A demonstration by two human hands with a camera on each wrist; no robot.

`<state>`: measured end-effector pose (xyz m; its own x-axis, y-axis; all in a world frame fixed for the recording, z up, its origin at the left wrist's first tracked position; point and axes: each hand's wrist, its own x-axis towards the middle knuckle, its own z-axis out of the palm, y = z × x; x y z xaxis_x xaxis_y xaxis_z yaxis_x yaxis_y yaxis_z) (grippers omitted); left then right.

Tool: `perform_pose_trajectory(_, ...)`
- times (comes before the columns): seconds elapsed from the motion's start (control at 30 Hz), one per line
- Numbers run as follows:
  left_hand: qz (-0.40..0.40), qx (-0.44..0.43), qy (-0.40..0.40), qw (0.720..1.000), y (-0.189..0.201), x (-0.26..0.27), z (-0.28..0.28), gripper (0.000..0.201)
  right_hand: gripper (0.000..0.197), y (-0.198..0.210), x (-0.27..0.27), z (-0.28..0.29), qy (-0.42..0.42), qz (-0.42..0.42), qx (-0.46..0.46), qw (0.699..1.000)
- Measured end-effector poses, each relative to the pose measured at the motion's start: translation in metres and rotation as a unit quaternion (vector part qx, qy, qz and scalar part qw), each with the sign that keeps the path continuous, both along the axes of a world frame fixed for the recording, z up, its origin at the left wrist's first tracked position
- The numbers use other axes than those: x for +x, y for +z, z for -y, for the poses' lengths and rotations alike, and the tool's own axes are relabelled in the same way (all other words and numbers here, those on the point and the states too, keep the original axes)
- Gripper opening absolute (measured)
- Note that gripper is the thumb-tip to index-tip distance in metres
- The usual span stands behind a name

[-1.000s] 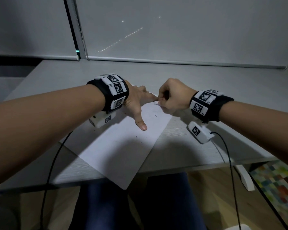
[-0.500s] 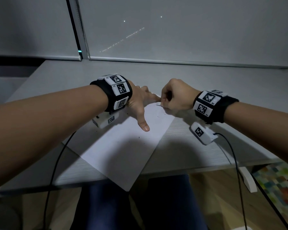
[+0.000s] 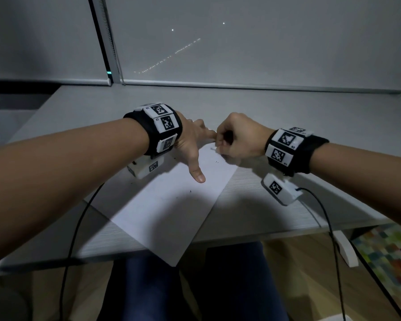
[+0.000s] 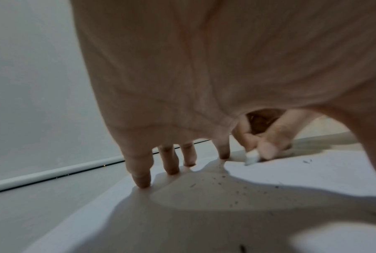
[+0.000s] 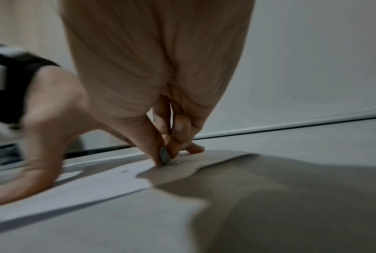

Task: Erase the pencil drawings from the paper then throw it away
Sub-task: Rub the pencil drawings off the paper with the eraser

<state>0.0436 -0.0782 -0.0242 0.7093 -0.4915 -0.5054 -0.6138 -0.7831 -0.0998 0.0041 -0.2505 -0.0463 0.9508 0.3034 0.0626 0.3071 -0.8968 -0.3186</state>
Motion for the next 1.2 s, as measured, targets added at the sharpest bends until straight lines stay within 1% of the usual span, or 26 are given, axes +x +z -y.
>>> perform_pose_trajectory(0.07,0.001,-0.005,0.004,1.0,-0.001,0.0,0.0,0.141,0.006,-0.001,-0.009,-0.005,0.033,-0.021,0.008,0.999)
perform_pose_trajectory(0.13,-0.002,-0.006,0.007,1.0,-0.001,0.001,-0.001,0.139,0.007,-0.002,-0.01,-0.007,0.044,-0.029,0.01,0.999)
perform_pose_trajectory(0.23,0.003,0.001,-0.004,1.0,-0.001,0.001,-0.001,0.141,0.008,-0.003,0.005,-0.004,0.007,-0.004,0.017,1.0)
perform_pose_trajectory(0.3,0.003,-0.001,-0.006,1.0,-0.001,0.001,-0.002,0.138,0.009,-0.004,0.011,-0.005,-0.023,0.013,0.018,0.999)
perform_pose_trajectory(0.37,0.001,-0.008,-0.004,1.0,-0.001,0.001,-0.003,0.131,0.011,-0.006,0.009,-0.011,-0.022,0.019,0.019,0.999)
perform_pose_trajectory(0.47,-0.002,-0.008,-0.007,1.0,-0.002,0.003,-0.003,0.124,0.01,-0.009,0.0,-0.022,0.006,0.008,0.034,0.999)
perform_pose_trajectory(0.53,-0.003,-0.002,-0.01,1.0,-0.003,0.003,-0.003,0.126,0.009,-0.011,0.001,-0.024,0.0,0.019,0.029,0.999)
perform_pose_trajectory(0.6,-0.001,0.003,-0.013,1.0,-0.002,0.003,-0.003,0.137,0.01,-0.008,0.008,-0.019,-0.03,0.026,0.015,0.999)
perform_pose_trajectory(0.67,-0.007,0.004,-0.014,1.0,-0.001,0.002,-0.004,0.151,0.011,-0.004,0.012,-0.008,-0.055,0.011,-0.003,0.998)
perform_pose_trajectory(0.7,-0.01,0.001,-0.014,1.0,0.0,0.001,-0.004,0.153,0.01,0.0,0.012,-0.001,-0.059,0.004,-0.012,0.998)
perform_pose_trajectory(0.83,-0.014,-0.018,-0.009,1.0,0.0,0.0,-0.001,0.15,0.003,0.005,0.008,0.015,-0.052,-0.009,-0.021,0.998)
perform_pose_trajectory(0.97,0.0,-0.024,-0.014,1.0,-0.005,-0.004,-0.001,0.148,0.008,0.002,0.003,0.015,-0.023,-0.008,-0.006,1.0)
perform_pose_trajectory(1.1,-0.006,-0.027,-0.01,1.0,-0.004,-0.007,0.0,0.144,0.007,0.001,-0.015,0.011,0.026,-0.047,0.018,0.998)
perform_pose_trajectory(1.2,-0.005,-0.023,-0.015,1.0,-0.003,-0.009,0.002,0.148,0.007,0.001,-0.013,0.013,0.02,-0.04,0.01,0.999)
